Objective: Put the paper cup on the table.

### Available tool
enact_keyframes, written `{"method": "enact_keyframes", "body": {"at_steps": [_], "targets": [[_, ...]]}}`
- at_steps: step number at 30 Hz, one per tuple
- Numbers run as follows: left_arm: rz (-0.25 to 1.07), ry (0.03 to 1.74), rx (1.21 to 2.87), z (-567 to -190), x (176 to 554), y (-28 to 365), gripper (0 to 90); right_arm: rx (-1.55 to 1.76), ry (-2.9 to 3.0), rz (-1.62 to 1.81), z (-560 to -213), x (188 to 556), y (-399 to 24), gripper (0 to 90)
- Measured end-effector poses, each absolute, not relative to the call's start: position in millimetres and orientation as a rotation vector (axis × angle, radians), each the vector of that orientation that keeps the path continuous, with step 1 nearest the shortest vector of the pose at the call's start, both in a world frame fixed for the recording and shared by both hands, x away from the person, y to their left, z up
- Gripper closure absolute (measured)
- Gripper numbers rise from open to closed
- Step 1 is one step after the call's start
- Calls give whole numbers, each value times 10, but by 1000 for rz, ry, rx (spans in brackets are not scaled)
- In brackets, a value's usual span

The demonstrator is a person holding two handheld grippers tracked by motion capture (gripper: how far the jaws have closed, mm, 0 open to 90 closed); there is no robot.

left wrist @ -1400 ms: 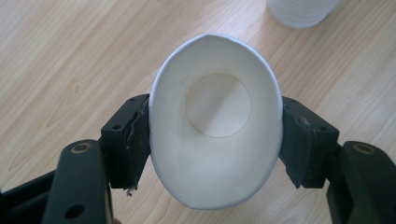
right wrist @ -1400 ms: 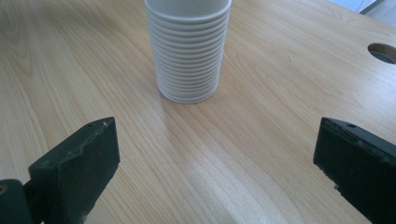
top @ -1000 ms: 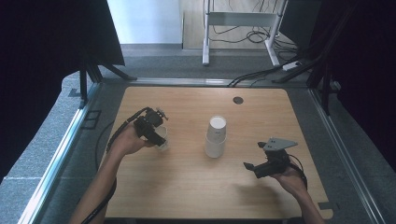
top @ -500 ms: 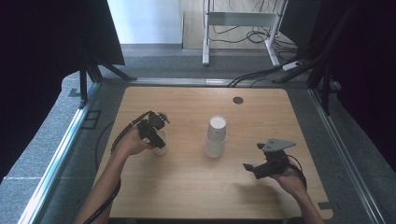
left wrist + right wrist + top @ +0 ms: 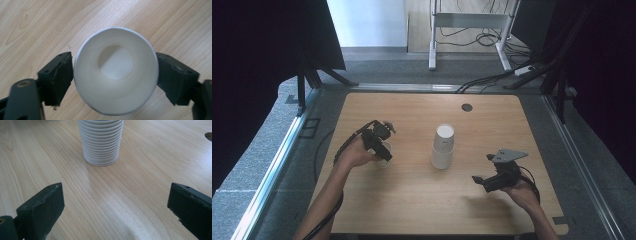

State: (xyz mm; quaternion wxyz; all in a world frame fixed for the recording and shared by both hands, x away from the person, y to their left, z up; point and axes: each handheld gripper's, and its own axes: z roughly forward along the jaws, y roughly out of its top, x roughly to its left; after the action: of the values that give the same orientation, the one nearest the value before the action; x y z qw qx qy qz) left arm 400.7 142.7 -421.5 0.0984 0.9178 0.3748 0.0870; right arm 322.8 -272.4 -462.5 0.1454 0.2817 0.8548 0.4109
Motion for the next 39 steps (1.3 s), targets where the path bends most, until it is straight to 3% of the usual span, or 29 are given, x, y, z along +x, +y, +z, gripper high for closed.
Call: {"method": "enact_keyframes", "body": {"at_steps": [20, 39], "targets": [[269, 1007, 2421, -3877, 3823, 1441, 74, 818, 2459, 1178, -4587, 3201, -2721, 0], [371, 915, 2253, -3614, 3555, 1443, 28, 814, 2462, 1164, -4560, 3164, -2721, 0]]}}
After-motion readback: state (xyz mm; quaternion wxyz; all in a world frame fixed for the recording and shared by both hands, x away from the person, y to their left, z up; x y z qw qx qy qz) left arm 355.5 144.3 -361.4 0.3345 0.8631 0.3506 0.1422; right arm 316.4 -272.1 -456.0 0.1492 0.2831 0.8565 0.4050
